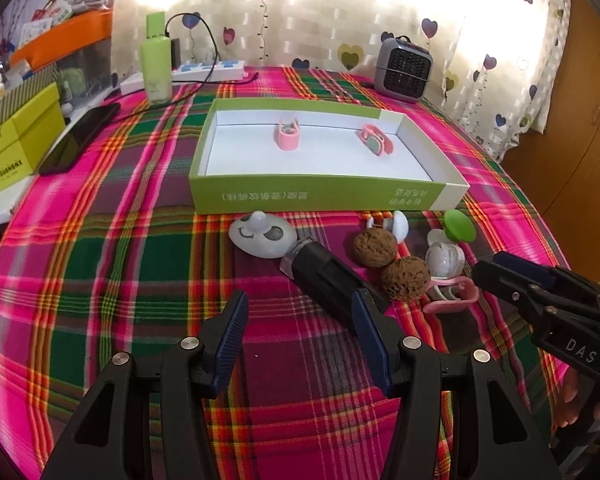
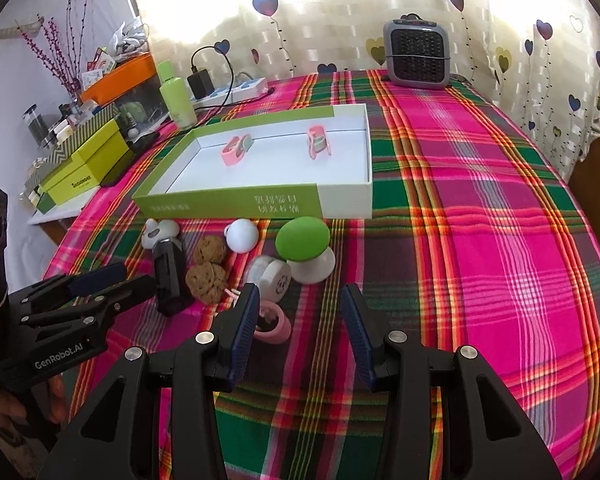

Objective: Organize objects
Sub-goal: 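Withdraw both open tools from the box back toward the remaining objects, then grasp the pink loop clip with the right tool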

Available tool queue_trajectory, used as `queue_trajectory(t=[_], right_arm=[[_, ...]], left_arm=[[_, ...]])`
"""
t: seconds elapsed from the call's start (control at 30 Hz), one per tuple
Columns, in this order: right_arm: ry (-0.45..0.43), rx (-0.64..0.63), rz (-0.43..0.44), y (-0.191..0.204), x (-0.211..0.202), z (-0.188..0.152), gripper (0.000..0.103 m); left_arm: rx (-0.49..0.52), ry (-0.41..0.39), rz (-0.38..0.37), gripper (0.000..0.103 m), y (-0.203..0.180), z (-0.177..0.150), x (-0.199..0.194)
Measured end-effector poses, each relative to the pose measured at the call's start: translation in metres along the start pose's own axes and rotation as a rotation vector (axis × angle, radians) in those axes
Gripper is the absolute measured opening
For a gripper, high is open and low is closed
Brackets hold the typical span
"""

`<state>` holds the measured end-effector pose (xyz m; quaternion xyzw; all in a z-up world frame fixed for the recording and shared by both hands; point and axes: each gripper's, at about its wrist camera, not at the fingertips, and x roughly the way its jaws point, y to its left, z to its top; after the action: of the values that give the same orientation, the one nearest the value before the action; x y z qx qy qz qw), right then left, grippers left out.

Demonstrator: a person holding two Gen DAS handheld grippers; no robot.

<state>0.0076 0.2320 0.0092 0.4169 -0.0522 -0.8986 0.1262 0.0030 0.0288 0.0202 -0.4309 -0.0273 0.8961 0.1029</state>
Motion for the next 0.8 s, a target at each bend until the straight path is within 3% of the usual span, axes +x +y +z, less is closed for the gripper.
queue_trajectory(t=[0.23,0.5,0.8], right_arm=[[0.002,0.003,0.004,-0.002,0.000,-0.002,0.044],[0.023,0.015,0.016,-0.006,0.003,-0.008,0.044],[0.039,0.004,0.122,-0.002,0.007,-0.009,0.044]], left_arm=[[-0.015,0.007,-0.031,0.055,-0.005,0.002,0.003],[-0.039,0.026,-0.005,0.057,-0.009,0.010,0.013],[-0.051,0.034,-0.002,0.058,-0.008,0.014,0.016]])
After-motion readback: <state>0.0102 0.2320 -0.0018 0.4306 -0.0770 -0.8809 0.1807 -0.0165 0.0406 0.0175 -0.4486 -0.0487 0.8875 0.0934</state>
